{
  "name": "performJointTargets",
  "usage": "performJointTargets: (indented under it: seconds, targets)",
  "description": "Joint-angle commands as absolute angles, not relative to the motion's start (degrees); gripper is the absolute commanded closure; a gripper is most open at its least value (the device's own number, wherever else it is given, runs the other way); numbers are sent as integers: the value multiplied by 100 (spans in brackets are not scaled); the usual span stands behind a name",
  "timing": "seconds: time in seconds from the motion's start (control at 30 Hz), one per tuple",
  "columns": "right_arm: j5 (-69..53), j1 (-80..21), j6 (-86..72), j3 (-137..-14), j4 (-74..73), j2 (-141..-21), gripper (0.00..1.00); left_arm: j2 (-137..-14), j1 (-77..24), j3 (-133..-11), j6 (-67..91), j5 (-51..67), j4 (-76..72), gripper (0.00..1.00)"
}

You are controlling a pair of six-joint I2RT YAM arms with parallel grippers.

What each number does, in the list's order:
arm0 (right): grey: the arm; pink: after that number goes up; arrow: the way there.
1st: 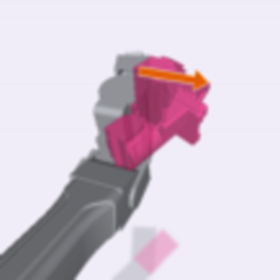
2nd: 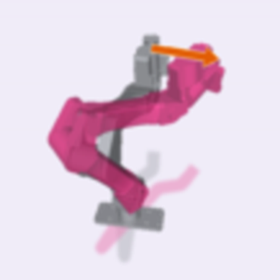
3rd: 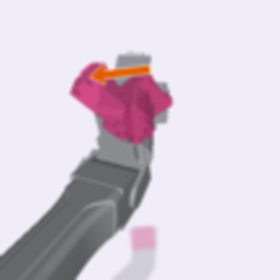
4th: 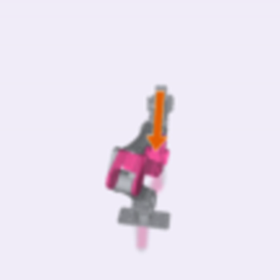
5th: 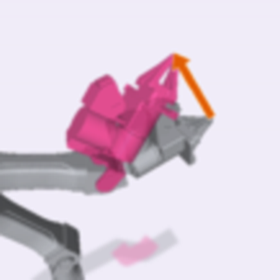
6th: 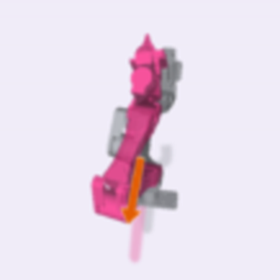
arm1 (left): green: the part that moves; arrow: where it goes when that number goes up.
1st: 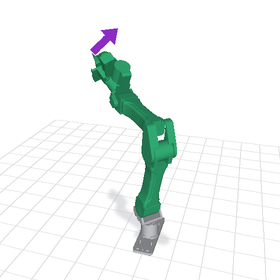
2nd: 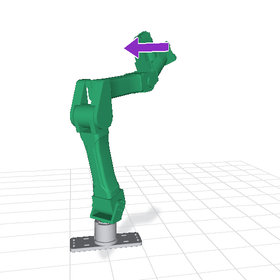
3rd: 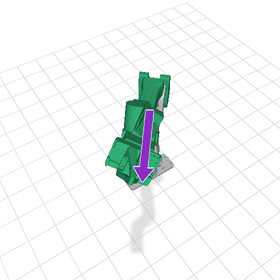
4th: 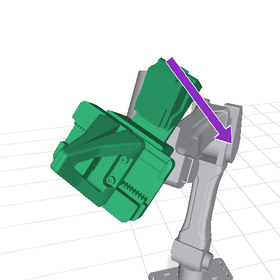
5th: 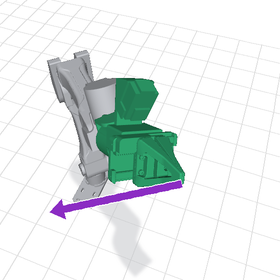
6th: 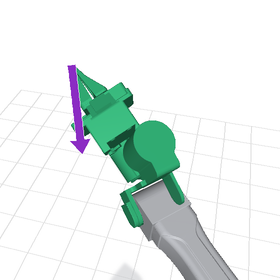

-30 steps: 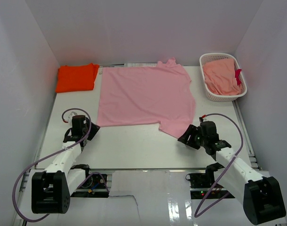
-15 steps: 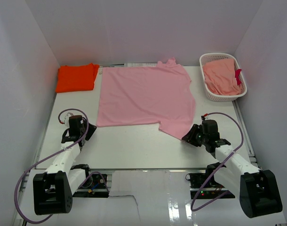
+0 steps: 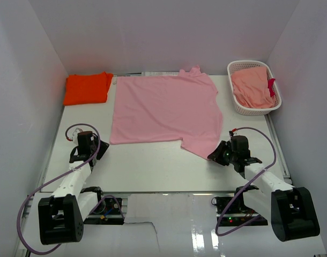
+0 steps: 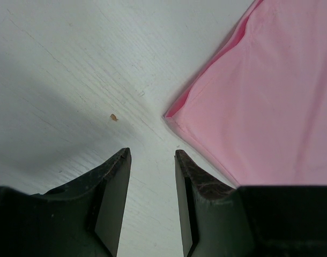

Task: Fold and stack the t-shirts
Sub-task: Grap the side of the flattened tshirt closest away from the robot with both arms

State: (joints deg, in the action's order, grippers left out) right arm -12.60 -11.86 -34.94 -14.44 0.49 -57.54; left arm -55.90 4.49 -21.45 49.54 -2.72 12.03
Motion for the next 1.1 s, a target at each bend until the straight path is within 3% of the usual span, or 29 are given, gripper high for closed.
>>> performJointTargets:
  seconds: [0.0, 0.1, 0.47, 1.07]
  targets:
    - [-1222, -1151, -3340, -1327, -70, -5888, 81, -5519, 501, -2118, 4887, -264, 1204, 51]
    - [-1204, -1151, -3313, -1336, -70, -5880, 92, -5563, 510, -2092, 4878, -264, 1143, 51]
    - [-1266, -1143, -3287, -1362, -88, -5696, 92, -5932, 554, -1846, 4965, -9, 537, 44]
    - [-1239, -1134, -3270, -1336, -141, -5581, 92, -6934, 562, -1828, 5027, 263, -421, 47]
